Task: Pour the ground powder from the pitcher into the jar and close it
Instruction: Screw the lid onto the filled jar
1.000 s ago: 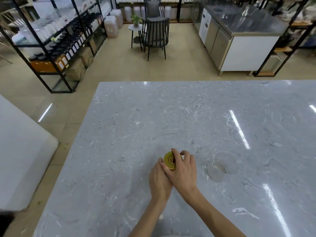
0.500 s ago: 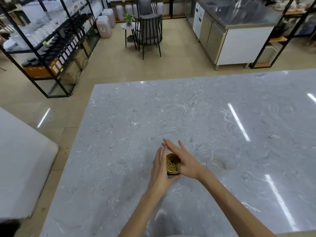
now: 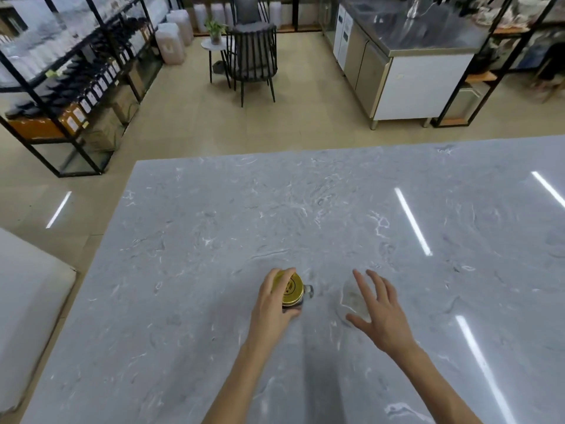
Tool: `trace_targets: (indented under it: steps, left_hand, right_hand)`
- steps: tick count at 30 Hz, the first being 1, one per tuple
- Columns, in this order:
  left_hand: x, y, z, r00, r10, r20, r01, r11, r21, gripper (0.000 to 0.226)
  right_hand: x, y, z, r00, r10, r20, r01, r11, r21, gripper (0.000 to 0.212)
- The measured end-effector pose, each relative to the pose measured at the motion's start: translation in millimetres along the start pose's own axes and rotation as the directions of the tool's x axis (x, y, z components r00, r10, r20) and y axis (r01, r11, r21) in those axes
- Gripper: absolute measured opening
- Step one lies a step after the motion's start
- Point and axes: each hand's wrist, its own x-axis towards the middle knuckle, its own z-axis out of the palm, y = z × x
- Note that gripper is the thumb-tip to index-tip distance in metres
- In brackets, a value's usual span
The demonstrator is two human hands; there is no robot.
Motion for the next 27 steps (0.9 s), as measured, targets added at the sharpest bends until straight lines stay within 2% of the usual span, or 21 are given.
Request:
trace_targets:
  steps: [9, 13, 21, 25, 27]
  left_hand:
    - [145, 29, -17, 0.977, -0.211, 0.028, 0.201, 0.956, 0.214, 0.094]
    - [192, 34, -26, 0.960, -0.276, 0.047, 0.249, 0.917, 0.311, 0.092]
    - [219, 13, -54, 0.935, -0.352, 0.051, 0.295, 0.848, 0.440, 0.087]
    - [206, 3, -45, 0.954, -0.298, 0.042, 0.246, 0.851, 0.463, 0.085]
    - [204, 6, -46, 0.952, -0.301, 0.053, 0.237, 0.836, 0.495, 0.087]
  right_hand:
    - [169, 14, -24, 0.998, 0.016, 0.054, -0.014, 0.999, -0.032, 0.097]
    - [215, 30, -36, 0.998, 0.032, 0.061, -0.023, 0.990, -0.139, 0.101]
    - [242, 45, -50, 0.985, 0.152, 0.085, -0.140, 0.981, -0.131, 0.102]
    - [218, 39, -29, 0.990, 0.142, -0.020, -0.143, 0.976, -0.165, 0.102]
    - [219, 36, -33, 0.986, 0.165, 0.002, -0.162, 0.973, -0.166, 0.103]
